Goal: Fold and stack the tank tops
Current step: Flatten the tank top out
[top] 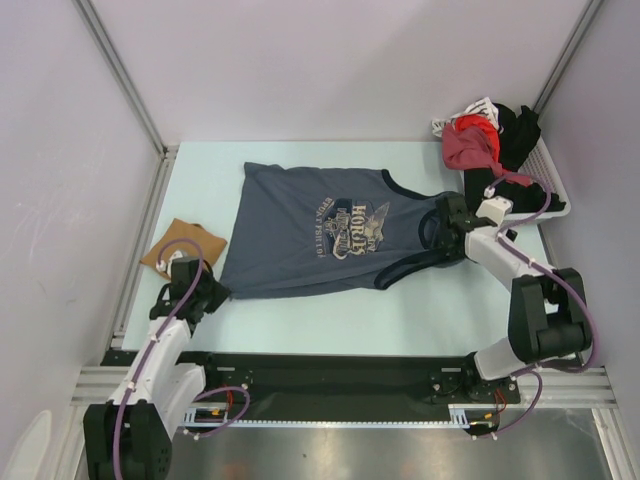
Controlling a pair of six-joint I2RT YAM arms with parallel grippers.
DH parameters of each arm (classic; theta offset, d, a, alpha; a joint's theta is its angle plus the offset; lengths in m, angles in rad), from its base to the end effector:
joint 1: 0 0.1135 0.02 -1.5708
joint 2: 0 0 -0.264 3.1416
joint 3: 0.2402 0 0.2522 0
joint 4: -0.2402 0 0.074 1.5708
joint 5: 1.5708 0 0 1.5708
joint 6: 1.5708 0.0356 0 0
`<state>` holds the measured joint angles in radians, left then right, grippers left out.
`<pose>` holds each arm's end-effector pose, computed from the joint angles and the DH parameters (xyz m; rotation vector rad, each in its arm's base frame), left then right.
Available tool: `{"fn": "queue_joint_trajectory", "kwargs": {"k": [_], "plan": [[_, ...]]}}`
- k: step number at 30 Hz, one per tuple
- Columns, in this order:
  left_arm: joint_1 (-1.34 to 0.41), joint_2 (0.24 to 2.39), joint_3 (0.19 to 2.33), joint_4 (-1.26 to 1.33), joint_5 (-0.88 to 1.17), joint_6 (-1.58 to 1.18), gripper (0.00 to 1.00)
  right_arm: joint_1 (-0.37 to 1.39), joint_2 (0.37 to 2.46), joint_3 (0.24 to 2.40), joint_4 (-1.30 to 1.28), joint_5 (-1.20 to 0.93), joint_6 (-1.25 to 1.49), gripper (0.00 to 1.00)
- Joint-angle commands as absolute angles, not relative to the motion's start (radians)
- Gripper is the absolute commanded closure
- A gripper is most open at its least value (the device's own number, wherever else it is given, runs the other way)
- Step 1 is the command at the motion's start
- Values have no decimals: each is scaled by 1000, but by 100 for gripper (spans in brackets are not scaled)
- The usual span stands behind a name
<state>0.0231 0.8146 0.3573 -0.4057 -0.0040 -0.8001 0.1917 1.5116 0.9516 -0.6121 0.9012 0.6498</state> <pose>0.1563 0.0038 0.1680 -0.9873 2.2572 -0.3402 0.2813 0.0262 0.2092 0.7411 2.1888 -0.8259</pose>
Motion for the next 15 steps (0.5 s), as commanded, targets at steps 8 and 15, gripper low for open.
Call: {"fn": "queue_joint_trajectory", "kwargs": {"k": [8, 15], "plan": [[35, 801, 362, -362, 28, -770, 100, 177, 1238, 750, -529, 623, 611, 0], [37, 854, 385, -348, 37, -753, 100, 198, 1063, 669, -433, 255, 557, 12]]}}
